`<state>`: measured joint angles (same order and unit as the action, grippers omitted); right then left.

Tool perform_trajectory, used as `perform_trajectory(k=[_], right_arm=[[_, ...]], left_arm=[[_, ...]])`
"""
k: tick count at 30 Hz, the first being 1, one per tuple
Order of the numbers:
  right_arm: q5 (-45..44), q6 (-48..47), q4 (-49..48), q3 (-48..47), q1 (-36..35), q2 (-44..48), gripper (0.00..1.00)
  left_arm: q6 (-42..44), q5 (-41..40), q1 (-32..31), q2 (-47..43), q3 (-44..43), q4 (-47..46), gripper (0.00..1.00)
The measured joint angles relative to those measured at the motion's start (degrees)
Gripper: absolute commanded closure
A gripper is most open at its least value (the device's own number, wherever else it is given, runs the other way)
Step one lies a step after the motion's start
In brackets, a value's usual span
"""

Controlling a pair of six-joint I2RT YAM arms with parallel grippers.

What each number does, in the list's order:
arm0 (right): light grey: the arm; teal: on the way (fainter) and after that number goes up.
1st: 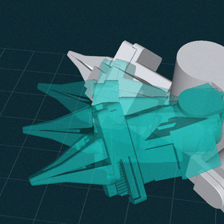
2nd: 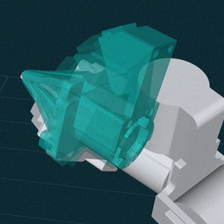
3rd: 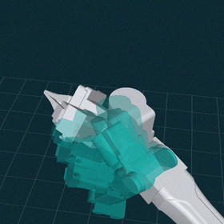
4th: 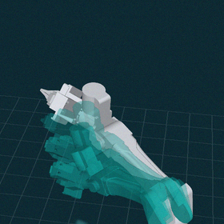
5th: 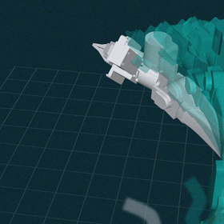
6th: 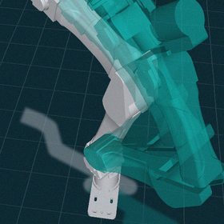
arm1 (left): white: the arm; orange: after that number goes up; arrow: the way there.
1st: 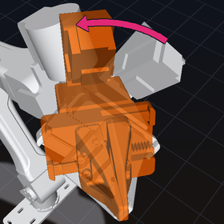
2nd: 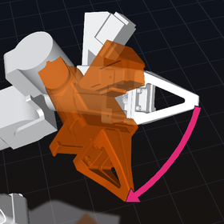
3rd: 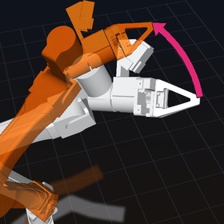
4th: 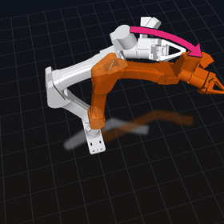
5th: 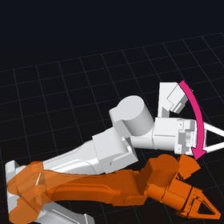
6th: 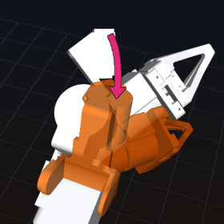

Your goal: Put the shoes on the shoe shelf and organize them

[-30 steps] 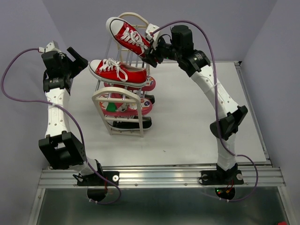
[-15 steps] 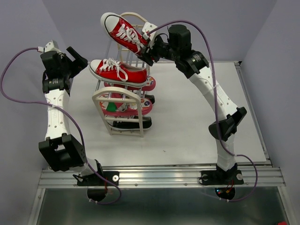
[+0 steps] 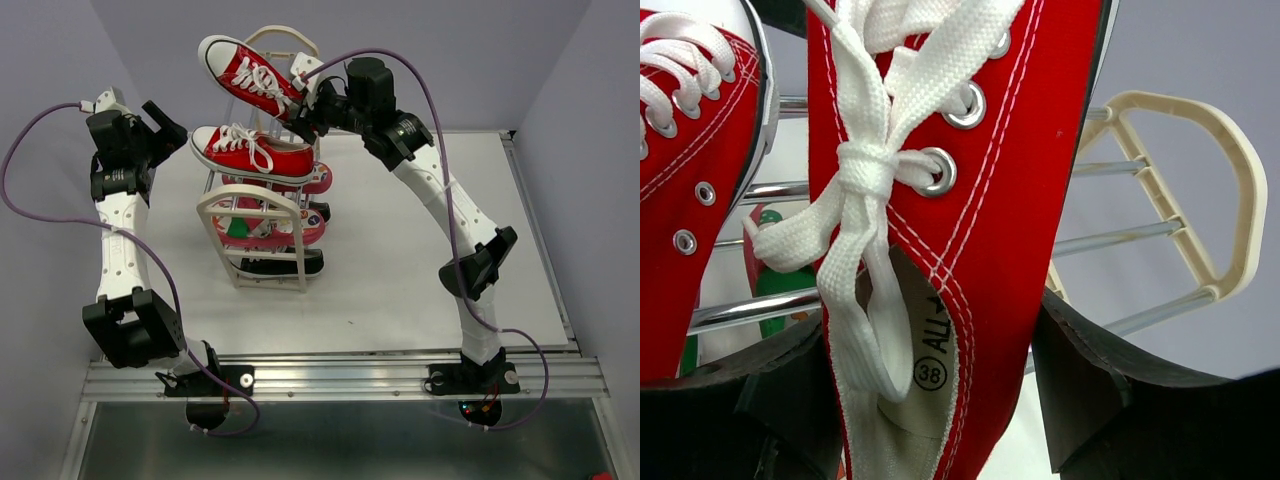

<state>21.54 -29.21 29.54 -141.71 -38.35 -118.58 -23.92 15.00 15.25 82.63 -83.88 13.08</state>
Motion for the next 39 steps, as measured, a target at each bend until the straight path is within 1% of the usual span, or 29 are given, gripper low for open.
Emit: perform_trajectory(k=[1, 2, 6, 10, 12, 13, 14, 17, 18, 21, 25, 28, 30, 31, 32, 33, 34, 38, 39], right_arm=[[-0.2, 0.0, 0.0, 0.0, 0.0, 0.0, 0.39], [-0.2, 0.1, 0.0, 0.0, 0.0, 0.0, 0.36], [-0.7, 0.1, 0.0, 0.0, 0.0, -0.1, 0.34], [-1.2, 0.3, 0.0, 0.0, 0.0, -0.1, 0.20], [-1.6, 0.5, -0.2, 0.0, 0.0, -0.1, 0.19], [-1.7, 0.5, -1.3, 0.0, 0.0, -0.1, 0.15], [-1.7, 0.5, -1.6, -0.2, 0.0, -0.1, 0.14], [-1.7, 0.5, -3.5, -0.3, 0.0, -0.1, 0.14], [-1.7, 0.5, -4.1, -0.3, 0.0, -0.1, 0.15], [-1.8, 0.5, -5.4, -0.3, 0.0, -0.1, 0.21], [-1.8, 0.4, -6.2, -0.3, 0.0, -0.1, 0.22], [-1.6, 0.4, -6.6, -0.2, 0.0, -0.1, 0.27], [-1.6, 0.3, -6.7, -0.2, 0.0, -0.1, 0.33], [-1.6, 0.3, -6.8, -0.1, 0.0, -0.1, 0.40], [-1.6, 0.3, -6.9, 0.0, 0.0, -0.1, 0.43], [-1.6, 0.3, -7.0, 0.1, 0.0, -0.1, 0.43], [-1.6, 0.3, -7.0, 0.2, 0.0, -0.1, 0.55], [-1.6, 0.3, -7.3, 1.6, 0.0, 0.1, 0.55], [-1.6, 0.3, -7.2, 1.8, 0.0, 0.1, 0.58]], left_arm=[[0.0, 0.0, 0.0, 0.0, 0.0, 0.0, 0.01], [0.1, 0.0, 0.0, 0.0, 0.0, 0.0, 0.01], [0.1, -0.3, 0.0, 0.0, 0.0, 0.0, 0.01], [0.1, -1.1, 0.0, -0.5, 0.0, 0.3, 0.01], [0.1, -1.8, 0.0, -1.0, 0.0, 0.5, 0.01], [0.1, -2.0, 0.0, -1.2, 0.0, 0.6, 0.01], [0.1, -2.5, 0.0, -1.6, 0.0, 0.8, 0.01], [-0.2, -3.3, 0.0, -2.8, 0.0, 1.3, 0.01], [-0.3, -3.4, 0.0, -3.2, 0.0, 1.3, 0.01], [-0.6, -3.9, 0.0, -4.5, 0.0, 1.3, 0.01], [-0.5, -5.2, 0.0, -6.4, 0.0, 1.3, 0.01], [-0.5, -5.9, 0.0, -7.4, 0.0, 1.4, 0.01], [-0.5, -6.2, 0.0, -7.6, 0.0, 1.4, 0.01], [-0.5, -6.2, 0.0, -7.7, 0.0, 1.4, 0.01], [-0.5, -6.3, 0.0, -7.6, 0.0, 1.4, 0.01], [-0.5, -6.3, 0.0, -7.6, 0.0, 1.4, 0.01], [-0.5, -6.3, 0.0, -7.6, 0.0, 1.4, 0.01], [-0.5, -6.3, 0.0, -7.6, 0.0, 1.4, 0.01], [-0.5, -6.3, 0.0, -7.6, 0.0, 1.5, 0.01]])
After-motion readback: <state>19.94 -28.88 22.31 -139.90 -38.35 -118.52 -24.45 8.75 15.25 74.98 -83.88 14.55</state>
